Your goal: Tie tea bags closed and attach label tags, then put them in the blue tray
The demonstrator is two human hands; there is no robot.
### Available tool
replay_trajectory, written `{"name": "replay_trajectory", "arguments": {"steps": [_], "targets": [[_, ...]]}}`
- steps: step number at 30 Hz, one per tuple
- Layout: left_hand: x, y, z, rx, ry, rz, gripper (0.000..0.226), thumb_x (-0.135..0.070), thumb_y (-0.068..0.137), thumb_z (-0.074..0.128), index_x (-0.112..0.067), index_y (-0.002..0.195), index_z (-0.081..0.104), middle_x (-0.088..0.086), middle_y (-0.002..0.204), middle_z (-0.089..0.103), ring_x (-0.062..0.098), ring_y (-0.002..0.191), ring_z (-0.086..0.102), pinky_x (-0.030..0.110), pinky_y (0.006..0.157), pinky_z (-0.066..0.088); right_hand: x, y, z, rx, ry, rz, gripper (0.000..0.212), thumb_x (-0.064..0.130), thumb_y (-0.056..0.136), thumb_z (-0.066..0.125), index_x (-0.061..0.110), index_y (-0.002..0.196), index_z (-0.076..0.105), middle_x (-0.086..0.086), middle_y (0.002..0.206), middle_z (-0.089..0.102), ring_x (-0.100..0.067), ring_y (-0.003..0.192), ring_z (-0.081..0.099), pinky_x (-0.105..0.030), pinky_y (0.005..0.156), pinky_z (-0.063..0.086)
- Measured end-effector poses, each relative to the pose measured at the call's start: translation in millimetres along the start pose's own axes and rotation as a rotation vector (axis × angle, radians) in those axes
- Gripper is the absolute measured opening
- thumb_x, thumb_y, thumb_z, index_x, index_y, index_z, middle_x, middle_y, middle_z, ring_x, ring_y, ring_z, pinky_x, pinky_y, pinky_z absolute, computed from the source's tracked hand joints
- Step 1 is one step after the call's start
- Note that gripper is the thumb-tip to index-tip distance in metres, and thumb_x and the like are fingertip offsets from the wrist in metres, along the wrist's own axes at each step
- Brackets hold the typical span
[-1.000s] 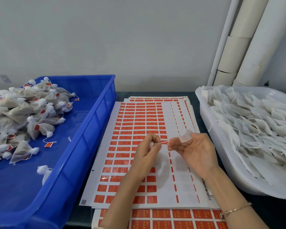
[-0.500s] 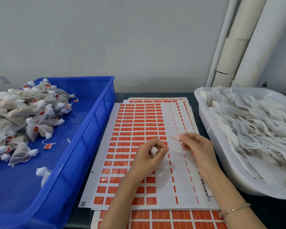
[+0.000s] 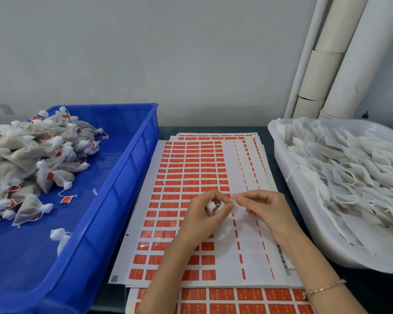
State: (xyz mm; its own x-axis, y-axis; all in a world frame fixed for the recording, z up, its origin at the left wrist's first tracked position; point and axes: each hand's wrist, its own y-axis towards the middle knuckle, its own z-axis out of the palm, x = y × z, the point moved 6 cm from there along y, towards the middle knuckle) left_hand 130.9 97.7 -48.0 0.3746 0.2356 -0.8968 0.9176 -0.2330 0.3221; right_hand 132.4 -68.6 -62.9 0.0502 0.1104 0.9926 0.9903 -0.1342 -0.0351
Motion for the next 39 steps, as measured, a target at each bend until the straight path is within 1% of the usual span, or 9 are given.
{"name": "replay_trajectory", "arguments": {"steps": [10, 15, 19, 24, 26, 29, 32, 36, 39], "targets": [[2.6, 0.0, -2.4, -0.051, 0.02, -0.022, 0.017, -0.019, 0.086, 0.07, -0.034, 0.081, 0.064, -0.019, 0.082, 0.064, 0.003, 0.082, 0.059, 0.012, 0.071, 0.049, 0.2, -0.9, -0.8, 0.009, 0.023, 0.005, 0.009, 0.021, 0.077, 0.078, 0.024, 0.086, 0.077, 0.012, 0.09, 0.074, -0.012, 0.088, 0.067, -0.019, 0.069, 0.049], [3.7, 0.6, -3.3, -0.071, 0.039, -0.043, 0.018, -0.018, 0.085, 0.07, -0.034, 0.08, 0.064, -0.018, 0.078, 0.063, 0.003, 0.081, 0.058, 0.011, 0.07, 0.049, 1.0, -1.8, -1.8, -0.002, 0.02, 0.006, 0.009, 0.021, 0.078, 0.078, 0.024, 0.086, 0.077, 0.012, 0.093, 0.074, -0.013, 0.086, 0.067, -0.02, 0.069, 0.051], [3.9, 0.8, -3.0, -0.067, 0.068, -0.06, 0.018, -0.019, 0.087, 0.069, -0.035, 0.081, 0.064, -0.017, 0.082, 0.064, 0.0, 0.083, 0.058, 0.008, 0.069, 0.047, 1.7, -2.7, -1.3, 0.008, 0.024, 0.011, 0.011, 0.02, 0.078, 0.078, 0.024, 0.088, 0.077, 0.012, 0.093, 0.074, -0.013, 0.085, 0.068, -0.018, 0.066, 0.05], [5.4, 1.1, -2.7, -0.064, 0.077, -0.08, 0.016, -0.019, 0.087, 0.067, -0.033, 0.082, 0.064, -0.013, 0.083, 0.066, 0.002, 0.084, 0.059, 0.008, 0.07, 0.048, 4.0, -3.9, 1.3, 0.04, 0.008, -0.001, 0.015, 0.022, 0.078, 0.077, 0.023, 0.093, 0.077, 0.013, 0.093, 0.074, -0.005, 0.08, 0.068, -0.012, 0.06, 0.048], [5.7, 1.4, -3.3, -0.076, 0.075, -0.083, 0.016, -0.018, 0.087, 0.067, -0.032, 0.081, 0.065, -0.012, 0.083, 0.066, 0.003, 0.084, 0.059, 0.009, 0.07, 0.049, 4.3, -4.9, 3.8, 0.067, 0.003, -0.015, 0.016, 0.022, 0.08, 0.075, 0.024, 0.095, 0.076, 0.013, 0.095, 0.074, -0.002, 0.08, 0.067, -0.012, 0.061, 0.049], [6.1, 1.6, -5.0, -0.103, 0.071, -0.085, 0.014, -0.015, 0.087, 0.067, -0.028, 0.081, 0.066, -0.012, 0.082, 0.066, 0.0, 0.085, 0.059, 0.007, 0.07, 0.048, 5.5, -6.0, 6.5, 0.089, -0.001, -0.015, 0.014, 0.03, 0.083, 0.07, 0.025, 0.095, 0.076, 0.009, 0.093, 0.074, -0.005, 0.074, 0.066, -0.015, 0.066, 0.05], [6.3, 1.7, -7.1, -0.132, 0.07, -0.089, 0.017, -0.013, 0.086, 0.067, -0.028, 0.08, 0.065, -0.015, 0.08, 0.064, -0.003, 0.083, 0.059, 0.006, 0.068, 0.046, 8.9, -5.7, 6.9, 0.104, 0.06, -0.014, 0.027, 0.043, 0.08, 0.066, 0.022, 0.094, 0.076, 0.004, 0.089, 0.075, -0.009, 0.071, 0.062, -0.019, 0.072, 0.051], [5.8, 1.8, -7.7, -0.151, 0.052, -0.082, 0.017, -0.011, 0.086, 0.067, -0.027, 0.08, 0.065, -0.014, 0.078, 0.064, -0.002, 0.08, 0.059, 0.007, 0.067, 0.047, 10.4, -4.5, 5.6, 0.085, -0.013, -0.059, 0.019, 0.032, 0.077, 0.075, 0.029, 0.096, 0.073, 0.017, 0.091, 0.073, 0.0, 0.083, 0.066, -0.013, 0.064, 0.051], [6.7, 1.5, -7.8, -0.157, 0.046, -0.088, 0.013, -0.012, 0.086, 0.067, -0.024, 0.082, 0.067, -0.012, 0.078, 0.065, 0.0, 0.08, 0.059, 0.009, 0.067, 0.049, 8.7, -4.2, 8.4, 0.098, -0.075, -0.077, 0.023, 0.024, 0.075, 0.079, 0.026, 0.096, 0.072, 0.015, 0.089, 0.073, -0.001, 0.085, 0.067, -0.013, 0.065, 0.052]]}}
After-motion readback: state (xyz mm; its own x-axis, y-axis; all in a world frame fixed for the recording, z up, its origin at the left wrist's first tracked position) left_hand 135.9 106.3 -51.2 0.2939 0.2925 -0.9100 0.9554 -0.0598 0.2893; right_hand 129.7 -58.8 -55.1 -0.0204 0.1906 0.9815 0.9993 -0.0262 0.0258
